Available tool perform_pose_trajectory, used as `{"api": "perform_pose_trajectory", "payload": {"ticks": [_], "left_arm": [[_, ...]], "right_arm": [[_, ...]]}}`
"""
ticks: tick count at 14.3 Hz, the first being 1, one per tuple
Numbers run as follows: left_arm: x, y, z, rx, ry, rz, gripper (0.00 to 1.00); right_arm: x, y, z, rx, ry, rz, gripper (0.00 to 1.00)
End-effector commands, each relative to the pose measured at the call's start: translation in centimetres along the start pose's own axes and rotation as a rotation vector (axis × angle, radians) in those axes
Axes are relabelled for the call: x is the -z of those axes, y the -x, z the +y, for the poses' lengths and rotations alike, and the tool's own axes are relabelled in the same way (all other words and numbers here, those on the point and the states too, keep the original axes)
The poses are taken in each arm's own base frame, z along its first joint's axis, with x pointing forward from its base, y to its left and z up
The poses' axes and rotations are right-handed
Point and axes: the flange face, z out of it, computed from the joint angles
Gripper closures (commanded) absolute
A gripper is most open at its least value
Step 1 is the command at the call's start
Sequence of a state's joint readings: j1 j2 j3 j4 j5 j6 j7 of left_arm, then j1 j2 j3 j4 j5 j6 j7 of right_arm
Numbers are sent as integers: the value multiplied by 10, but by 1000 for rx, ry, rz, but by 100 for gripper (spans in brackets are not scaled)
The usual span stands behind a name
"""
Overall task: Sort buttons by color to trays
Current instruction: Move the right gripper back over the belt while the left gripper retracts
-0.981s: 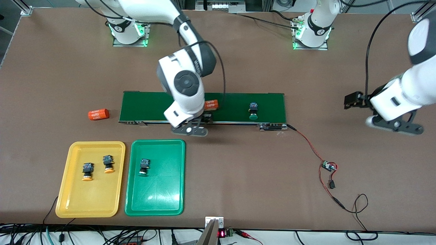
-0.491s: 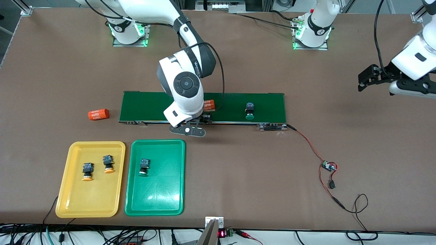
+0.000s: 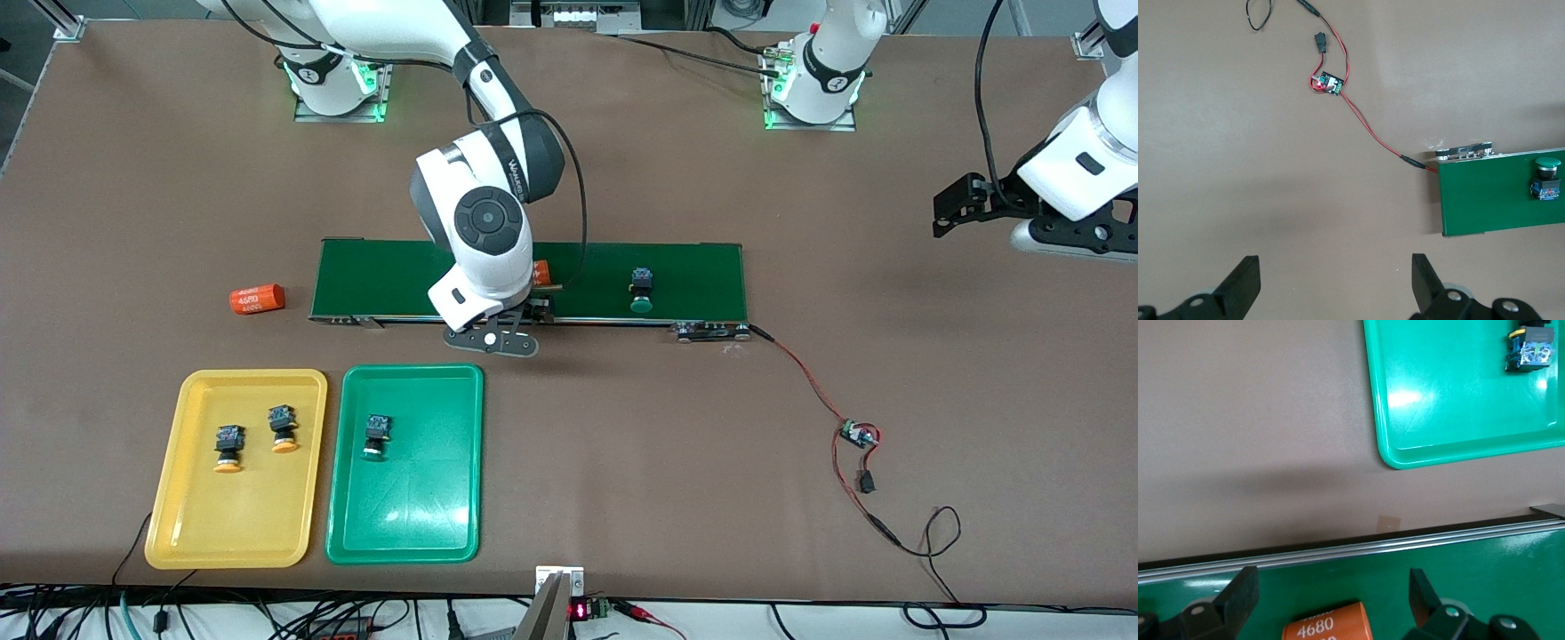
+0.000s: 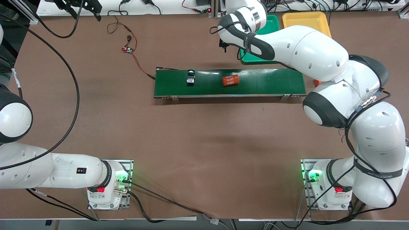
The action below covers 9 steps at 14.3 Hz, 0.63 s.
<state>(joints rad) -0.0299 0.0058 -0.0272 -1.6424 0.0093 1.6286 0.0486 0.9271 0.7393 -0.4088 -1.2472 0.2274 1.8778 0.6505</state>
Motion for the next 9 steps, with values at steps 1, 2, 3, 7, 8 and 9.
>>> {"api": "perform_pose_trajectory", "payload": {"ticks": [1,2,3,7,8,9], "left_arm": [[5,-5,-2,6,-1,-8,0],[6,-5,0,3,-1,-6,0],[6,-5,2,0,-1,-6,0],[7,-4,3,-3,0,-9,0],[7,-4,3,-3,0,-9,0],[7,-4,3,-5,0,-9,0]], "right_arm": [[-1,5,3,-10,0,-13,0],[-5,6,3,-9,5,-17,0],[-5,7,2,-10,6,-18,0],[-4,10,0,-10,5,-20,0],[-5,13,-3,-6,7,-22,0],[-8,13,-2,-7,11,-26,0]]}}
